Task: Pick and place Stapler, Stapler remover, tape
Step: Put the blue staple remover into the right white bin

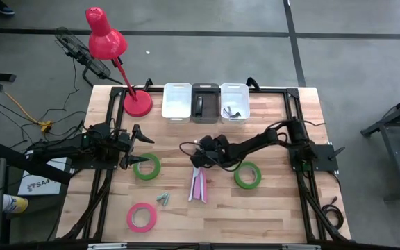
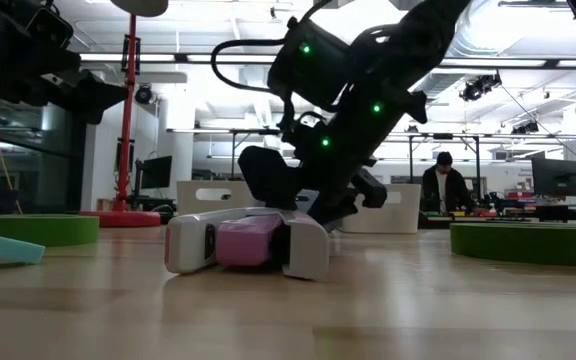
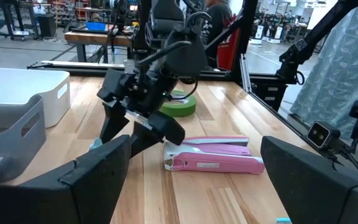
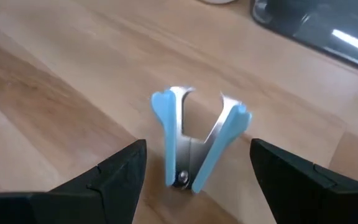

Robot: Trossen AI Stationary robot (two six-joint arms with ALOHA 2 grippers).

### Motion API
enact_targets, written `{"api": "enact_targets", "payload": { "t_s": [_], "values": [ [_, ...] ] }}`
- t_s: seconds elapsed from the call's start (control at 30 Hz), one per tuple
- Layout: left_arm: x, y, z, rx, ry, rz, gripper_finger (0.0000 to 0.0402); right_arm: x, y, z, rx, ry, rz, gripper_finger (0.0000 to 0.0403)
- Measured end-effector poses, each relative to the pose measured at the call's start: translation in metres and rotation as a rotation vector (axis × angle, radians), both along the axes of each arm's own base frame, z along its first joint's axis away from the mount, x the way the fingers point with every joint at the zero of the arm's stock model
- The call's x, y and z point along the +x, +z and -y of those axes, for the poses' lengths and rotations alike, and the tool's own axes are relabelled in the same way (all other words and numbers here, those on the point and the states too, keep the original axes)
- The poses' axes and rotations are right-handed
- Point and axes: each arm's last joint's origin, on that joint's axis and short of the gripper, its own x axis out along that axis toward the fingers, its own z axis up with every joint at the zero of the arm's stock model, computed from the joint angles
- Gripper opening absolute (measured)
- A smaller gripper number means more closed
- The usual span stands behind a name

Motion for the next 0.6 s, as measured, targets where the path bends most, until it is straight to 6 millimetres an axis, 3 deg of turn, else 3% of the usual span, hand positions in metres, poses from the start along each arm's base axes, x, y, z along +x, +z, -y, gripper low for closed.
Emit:
{"api": "enact_targets", "payload": {
  "t_s": [0.33,0.6],
  "values": [
    [0.0,0.0,0.0,0.0,0.0,0.0,0.0356,0.004,0.002,0.017,-0.007,-0.003,0.006,0.0278],
    [0.0,0.0,0.0,0.0,-0.003,0.0,0.0356,0.002,0.0,0.017,0.051,-0.011,-0.003,0.0272]
  ]
}}
